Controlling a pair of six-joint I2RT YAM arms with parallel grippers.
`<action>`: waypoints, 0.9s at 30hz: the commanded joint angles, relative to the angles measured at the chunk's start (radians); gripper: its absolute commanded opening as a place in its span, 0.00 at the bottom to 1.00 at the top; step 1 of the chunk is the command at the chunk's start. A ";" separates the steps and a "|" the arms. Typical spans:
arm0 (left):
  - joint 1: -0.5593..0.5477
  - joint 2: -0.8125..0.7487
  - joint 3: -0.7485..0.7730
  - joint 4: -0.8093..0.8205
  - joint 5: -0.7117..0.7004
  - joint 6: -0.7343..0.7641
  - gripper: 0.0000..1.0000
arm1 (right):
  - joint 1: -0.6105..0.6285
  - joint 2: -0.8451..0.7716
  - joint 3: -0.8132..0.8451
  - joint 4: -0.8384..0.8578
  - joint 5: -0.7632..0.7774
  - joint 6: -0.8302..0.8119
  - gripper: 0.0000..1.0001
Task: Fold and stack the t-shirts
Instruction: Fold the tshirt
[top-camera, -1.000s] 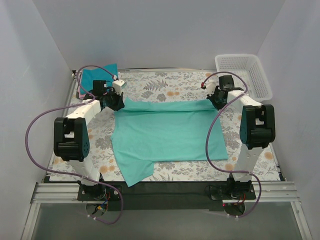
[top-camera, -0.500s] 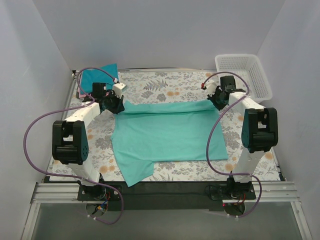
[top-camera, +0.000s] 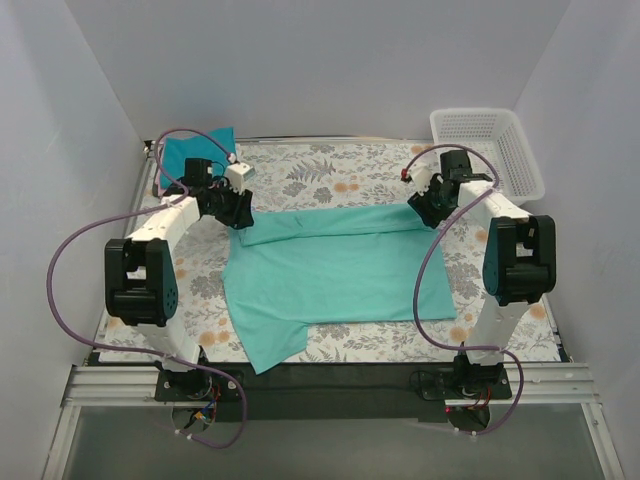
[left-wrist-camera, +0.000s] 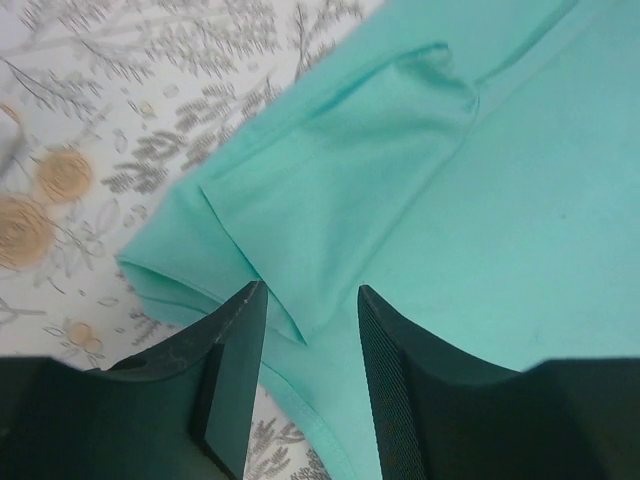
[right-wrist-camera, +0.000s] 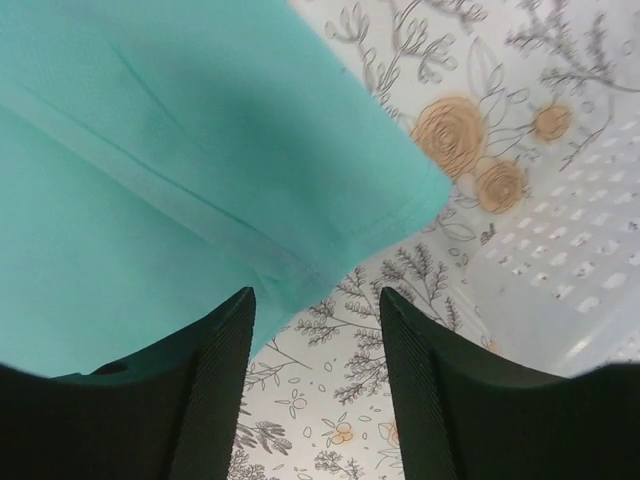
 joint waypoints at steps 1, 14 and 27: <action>0.001 0.021 0.103 -0.013 0.028 -0.060 0.40 | -0.006 -0.029 0.111 -0.036 -0.069 0.044 0.49; -0.029 0.241 0.248 0.024 -0.059 -0.137 0.40 | 0.026 0.134 0.167 -0.048 -0.078 0.082 0.35; -0.045 0.313 0.269 0.035 -0.128 -0.168 0.38 | 0.026 0.145 0.135 -0.071 -0.061 0.056 0.34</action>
